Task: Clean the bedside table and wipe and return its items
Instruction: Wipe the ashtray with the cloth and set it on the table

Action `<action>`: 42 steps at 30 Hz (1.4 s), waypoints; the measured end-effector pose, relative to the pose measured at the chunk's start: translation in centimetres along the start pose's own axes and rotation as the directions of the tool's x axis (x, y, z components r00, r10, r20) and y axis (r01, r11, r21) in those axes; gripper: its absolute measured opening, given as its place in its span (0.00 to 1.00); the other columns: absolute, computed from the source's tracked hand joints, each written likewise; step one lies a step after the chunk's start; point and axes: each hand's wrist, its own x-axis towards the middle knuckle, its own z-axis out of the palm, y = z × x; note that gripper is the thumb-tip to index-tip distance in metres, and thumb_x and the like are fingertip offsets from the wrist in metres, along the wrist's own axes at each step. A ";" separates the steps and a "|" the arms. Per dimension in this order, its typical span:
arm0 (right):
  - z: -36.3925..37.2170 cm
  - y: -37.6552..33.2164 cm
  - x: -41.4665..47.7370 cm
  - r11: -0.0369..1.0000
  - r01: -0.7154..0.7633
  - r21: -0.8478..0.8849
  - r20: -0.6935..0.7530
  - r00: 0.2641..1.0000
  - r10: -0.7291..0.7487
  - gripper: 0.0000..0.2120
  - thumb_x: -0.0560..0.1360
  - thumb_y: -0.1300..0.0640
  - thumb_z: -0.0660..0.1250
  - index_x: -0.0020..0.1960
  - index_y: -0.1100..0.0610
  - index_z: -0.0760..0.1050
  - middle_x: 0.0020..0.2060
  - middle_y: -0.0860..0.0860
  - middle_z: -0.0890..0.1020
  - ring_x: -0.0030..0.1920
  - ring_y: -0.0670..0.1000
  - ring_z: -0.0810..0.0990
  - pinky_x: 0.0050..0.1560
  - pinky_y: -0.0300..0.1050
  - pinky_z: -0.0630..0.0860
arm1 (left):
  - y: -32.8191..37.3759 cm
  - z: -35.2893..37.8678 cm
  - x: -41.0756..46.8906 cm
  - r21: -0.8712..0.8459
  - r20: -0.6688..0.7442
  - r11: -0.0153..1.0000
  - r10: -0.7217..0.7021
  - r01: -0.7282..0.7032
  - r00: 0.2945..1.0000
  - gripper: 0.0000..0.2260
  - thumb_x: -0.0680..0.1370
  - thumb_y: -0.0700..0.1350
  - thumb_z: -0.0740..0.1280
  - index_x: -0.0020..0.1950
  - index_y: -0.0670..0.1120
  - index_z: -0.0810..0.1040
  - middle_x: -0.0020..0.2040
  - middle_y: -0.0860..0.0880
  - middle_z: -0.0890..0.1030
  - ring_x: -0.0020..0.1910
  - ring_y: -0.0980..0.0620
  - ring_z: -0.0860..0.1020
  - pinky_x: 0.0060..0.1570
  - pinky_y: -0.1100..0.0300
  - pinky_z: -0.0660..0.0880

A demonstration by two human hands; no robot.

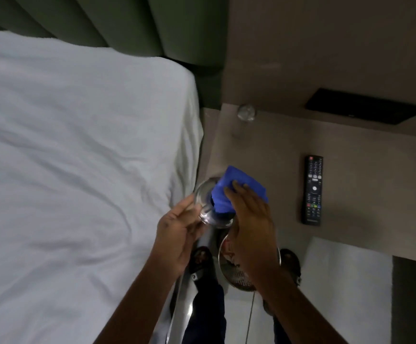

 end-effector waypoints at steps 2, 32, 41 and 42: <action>-0.8 1.5 1.1 1.000 0.000 -0.011 0.013 1.000 0.000 0.26 0.67 0.57 0.52 0.61 0.59 0.77 0.62 0.57 0.79 0.64 0.59 0.75 0.65 0.60 0.70 | -1.6 2.4 0.7 0.071 0.063 0.997 -0.045 0.040 0.997 0.12 0.79 0.34 0.62 0.61 0.40 0.78 0.40 0.48 0.86 0.37 0.54 0.84 0.43 0.58 0.83; -6.7 21.3 0.0 0.612 -0.474 0.633 0.082 0.827 0.556 0.16 0.75 0.64 0.66 0.53 0.48 0.63 0.38 0.50 0.77 0.33 0.41 0.78 0.31 0.31 0.75 | -8.1 21.0 24.3 0.733 -0.157 0.660 0.402 -0.166 0.902 0.19 0.74 0.41 0.70 0.64 0.41 0.75 0.60 0.40 0.80 0.57 0.41 0.80 0.56 0.49 0.78; -11.6 30.8 -3.2 0.028 -0.480 0.877 0.291 0.577 0.763 0.13 0.75 0.62 0.65 0.52 0.49 0.65 0.46 0.55 0.79 0.42 0.54 0.80 0.35 0.46 0.78 | -20.4 23.7 5.7 0.703 0.252 0.710 -0.183 -0.050 0.950 0.22 0.77 0.45 0.69 0.68 0.52 0.65 0.54 0.53 0.78 0.48 0.56 0.81 0.39 0.58 0.83; -12.4 31.8 -3.8 0.101 -0.490 0.866 0.255 0.606 0.753 0.14 0.75 0.61 0.67 0.52 0.49 0.65 0.48 0.54 0.79 0.44 0.53 0.81 0.37 0.45 0.79 | -22.0 24.2 5.3 0.716 0.286 0.687 -0.128 -0.123 0.949 0.22 0.77 0.44 0.70 0.67 0.53 0.65 0.54 0.53 0.78 0.47 0.57 0.82 0.41 0.54 0.83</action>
